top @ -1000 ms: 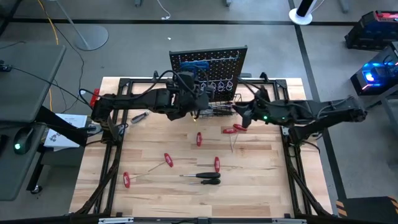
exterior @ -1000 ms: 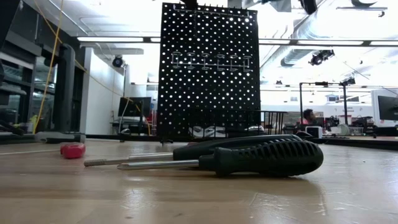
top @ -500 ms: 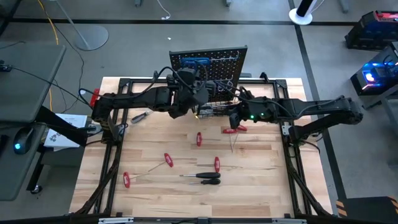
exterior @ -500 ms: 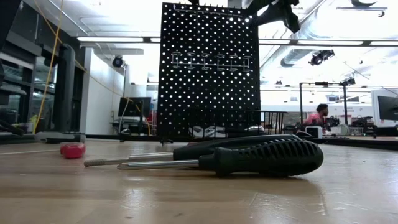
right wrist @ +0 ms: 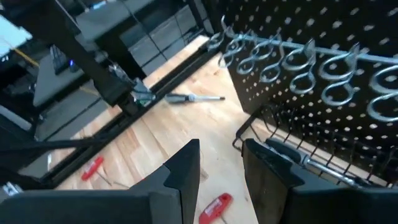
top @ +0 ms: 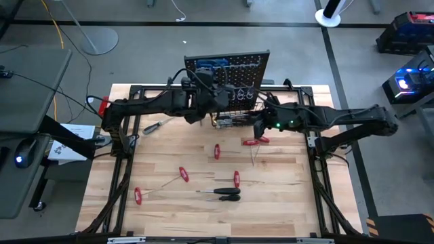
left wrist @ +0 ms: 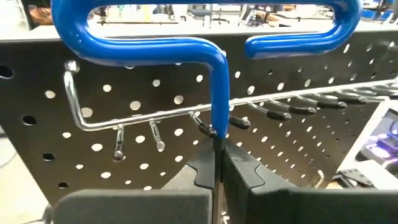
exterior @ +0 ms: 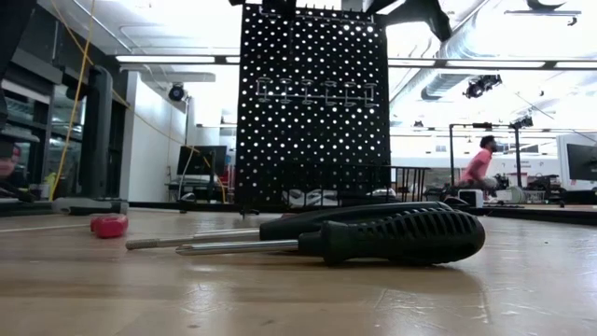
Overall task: Hang tools onto peg board
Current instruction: Hang the blue pick tool on the pegboard
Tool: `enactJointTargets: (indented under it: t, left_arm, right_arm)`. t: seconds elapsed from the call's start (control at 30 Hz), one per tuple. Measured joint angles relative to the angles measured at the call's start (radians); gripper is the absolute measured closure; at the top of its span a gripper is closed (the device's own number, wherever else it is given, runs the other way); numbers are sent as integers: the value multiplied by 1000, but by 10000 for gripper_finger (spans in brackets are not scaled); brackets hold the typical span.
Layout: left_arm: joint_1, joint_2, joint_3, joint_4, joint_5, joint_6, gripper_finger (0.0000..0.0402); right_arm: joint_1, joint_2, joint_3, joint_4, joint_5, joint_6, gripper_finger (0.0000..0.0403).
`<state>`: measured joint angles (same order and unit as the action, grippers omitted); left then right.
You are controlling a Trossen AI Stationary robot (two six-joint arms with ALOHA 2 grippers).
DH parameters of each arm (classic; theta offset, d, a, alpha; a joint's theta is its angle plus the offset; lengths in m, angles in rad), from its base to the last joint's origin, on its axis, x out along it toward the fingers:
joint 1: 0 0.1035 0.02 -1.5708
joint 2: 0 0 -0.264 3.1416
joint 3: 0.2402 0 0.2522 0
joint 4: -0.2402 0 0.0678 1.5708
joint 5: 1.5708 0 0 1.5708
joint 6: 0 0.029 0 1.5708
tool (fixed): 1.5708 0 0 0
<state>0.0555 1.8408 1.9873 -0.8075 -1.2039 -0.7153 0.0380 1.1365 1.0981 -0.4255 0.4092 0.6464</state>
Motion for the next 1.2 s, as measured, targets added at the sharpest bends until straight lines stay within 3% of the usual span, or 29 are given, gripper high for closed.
enactJointTargets:
  t: [0.93,1.2]
  left_arm:
    - [23,19,-12,-21,-13,-25,401]
    - [24,31,-12,-72,-10,-93,390]
  right_arm:
    - [-6,-17,0,12,8,-26,289]
    - [-6,-18,0,12,8,-26,289]
